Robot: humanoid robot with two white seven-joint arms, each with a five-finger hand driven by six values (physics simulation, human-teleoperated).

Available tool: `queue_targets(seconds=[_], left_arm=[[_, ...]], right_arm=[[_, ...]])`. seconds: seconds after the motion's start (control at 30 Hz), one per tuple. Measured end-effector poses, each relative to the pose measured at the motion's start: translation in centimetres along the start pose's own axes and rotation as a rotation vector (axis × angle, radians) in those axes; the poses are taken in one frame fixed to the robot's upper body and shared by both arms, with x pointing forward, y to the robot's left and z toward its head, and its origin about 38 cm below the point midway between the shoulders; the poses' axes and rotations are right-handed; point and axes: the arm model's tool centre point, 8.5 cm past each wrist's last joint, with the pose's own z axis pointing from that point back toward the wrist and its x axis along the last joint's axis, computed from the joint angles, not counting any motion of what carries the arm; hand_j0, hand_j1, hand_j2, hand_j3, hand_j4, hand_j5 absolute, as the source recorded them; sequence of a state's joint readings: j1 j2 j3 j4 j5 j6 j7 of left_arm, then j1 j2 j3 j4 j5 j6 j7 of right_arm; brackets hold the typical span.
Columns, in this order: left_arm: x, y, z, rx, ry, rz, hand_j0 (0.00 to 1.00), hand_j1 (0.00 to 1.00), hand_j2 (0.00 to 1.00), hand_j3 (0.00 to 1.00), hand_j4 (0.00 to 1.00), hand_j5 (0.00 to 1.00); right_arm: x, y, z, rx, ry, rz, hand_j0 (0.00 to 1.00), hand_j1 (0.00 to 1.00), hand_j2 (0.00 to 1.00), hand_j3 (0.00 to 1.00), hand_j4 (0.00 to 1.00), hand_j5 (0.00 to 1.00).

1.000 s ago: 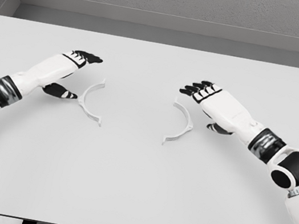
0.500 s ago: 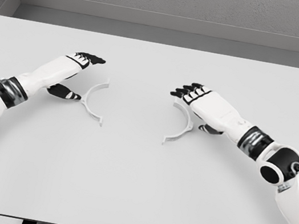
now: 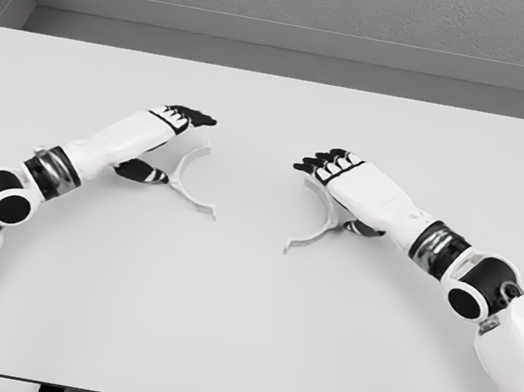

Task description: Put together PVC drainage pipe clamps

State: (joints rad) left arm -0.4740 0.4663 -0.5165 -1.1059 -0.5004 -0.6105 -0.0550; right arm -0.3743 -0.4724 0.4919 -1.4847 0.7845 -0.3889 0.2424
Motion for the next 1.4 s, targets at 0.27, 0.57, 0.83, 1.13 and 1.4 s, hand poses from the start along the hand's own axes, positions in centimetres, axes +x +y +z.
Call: queue_targets(seconds=[0.27, 0.57, 0.83, 1.13, 1.4], left_arm=[[-1.4, 2.2, 0.0, 0.016, 0.029, -0.029, 1.0, 1.0, 1.0, 1.0, 1.0, 1.0], [-2.5, 2.2, -0.6, 0.011, 0.064, -0.014, 1.0, 1.0, 1.0, 1.0, 1.0, 1.0], [-1.8, 1.4, -1.6, 0.011, 0.048, 0.005, 1.0, 1.0, 1.0, 1.0, 1.0, 1.0], [-1.0, 0.6, -2.3, 0.007, 0.029, 0.016, 1.0, 1.0, 1.0, 1.0, 1.0, 1.0], [-0.5, 0.6, -2.8, 0.012, 0.015, 0.018, 1.0, 1.0, 1.0, 1.0, 1.0, 1.0]], right_arm=[[0.7, -0.3, -0.7, -0.008, -0.02, 0.003, 1.0, 1.0, 1.0, 1.0, 1.0, 1.0], [1.1, -0.8, -1.6, -0.014, -0.032, 0.008, 1.0, 1.0, 1.0, 1.0, 1.0, 1.0], [1.5, -0.6, -2.9, -0.003, -0.042, 0.002, 1.0, 1.0, 1.0, 1.0, 1.0, 1.0], [2.2, -0.9, -4.1, -0.009, -0.061, 0.0, 1.0, 1.0, 1.0, 1.0, 1.0, 1.0], [2.4, -1.8, -5.4, -0.015, -0.068, 0.007, 1.0, 1.0, 1.0, 1.0, 1.0, 1.0]])
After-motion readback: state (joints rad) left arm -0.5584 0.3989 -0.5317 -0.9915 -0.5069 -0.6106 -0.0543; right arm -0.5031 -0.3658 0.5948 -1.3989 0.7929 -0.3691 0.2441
